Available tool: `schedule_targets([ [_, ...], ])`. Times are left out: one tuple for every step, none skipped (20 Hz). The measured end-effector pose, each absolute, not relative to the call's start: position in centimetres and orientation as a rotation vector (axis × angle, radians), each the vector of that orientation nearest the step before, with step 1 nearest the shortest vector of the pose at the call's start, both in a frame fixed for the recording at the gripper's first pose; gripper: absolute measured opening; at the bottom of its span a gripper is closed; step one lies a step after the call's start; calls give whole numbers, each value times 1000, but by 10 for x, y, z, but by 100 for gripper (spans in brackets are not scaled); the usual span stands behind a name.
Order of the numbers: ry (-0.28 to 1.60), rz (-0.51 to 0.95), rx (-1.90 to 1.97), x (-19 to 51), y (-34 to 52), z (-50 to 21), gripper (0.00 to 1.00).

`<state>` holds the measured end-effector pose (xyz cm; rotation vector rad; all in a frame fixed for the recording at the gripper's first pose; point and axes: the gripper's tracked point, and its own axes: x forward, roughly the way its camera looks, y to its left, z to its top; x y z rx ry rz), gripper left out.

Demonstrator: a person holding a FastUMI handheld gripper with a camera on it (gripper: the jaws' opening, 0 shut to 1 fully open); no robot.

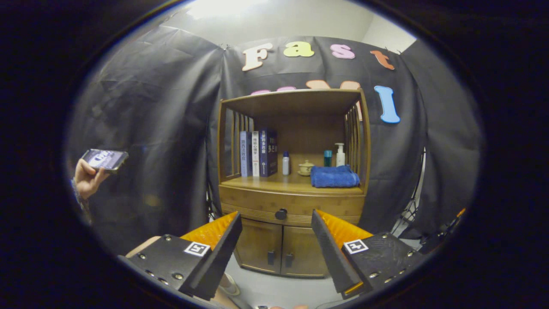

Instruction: Pull open the drawer, take out the items inside it, and place them on the countertop above the cabinet.

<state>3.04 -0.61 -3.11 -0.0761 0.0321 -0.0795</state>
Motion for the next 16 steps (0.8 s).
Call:
schedule_targets([
  [31, -86, -87, 42, -9, -34, 98],
  [35, -90, -97, 56, -11, -40, 98],
  [43, -99, -99, 70, -13, -46, 97],
  [50, -109, -97, 85, -16, -54, 97],
  [53, -115, -90, 100, -17, -60, 98],
  [54, -122, -87, 116, -18, -66, 98],
  [57, -127, -93, 131, -19, -72, 97],
  [62, -148, -107, 148, -23, -81, 97],
  [66, -158, -117, 160, -27, -88, 97],
  [77, -175, -121, 176, -30, -99, 97],
  [90, -180, -111, 189, -32, -109, 97],
  [109, -188, -97, 202, -33, -121, 97],
  [132, -196, -86, 213, -32, -133, 97],
  [152, -202, -76, 224, -33, -142, 97],
  [163, -205, -71, 234, -33, -149, 97],
  [170, -208, -70, 246, -34, -154, 97],
])
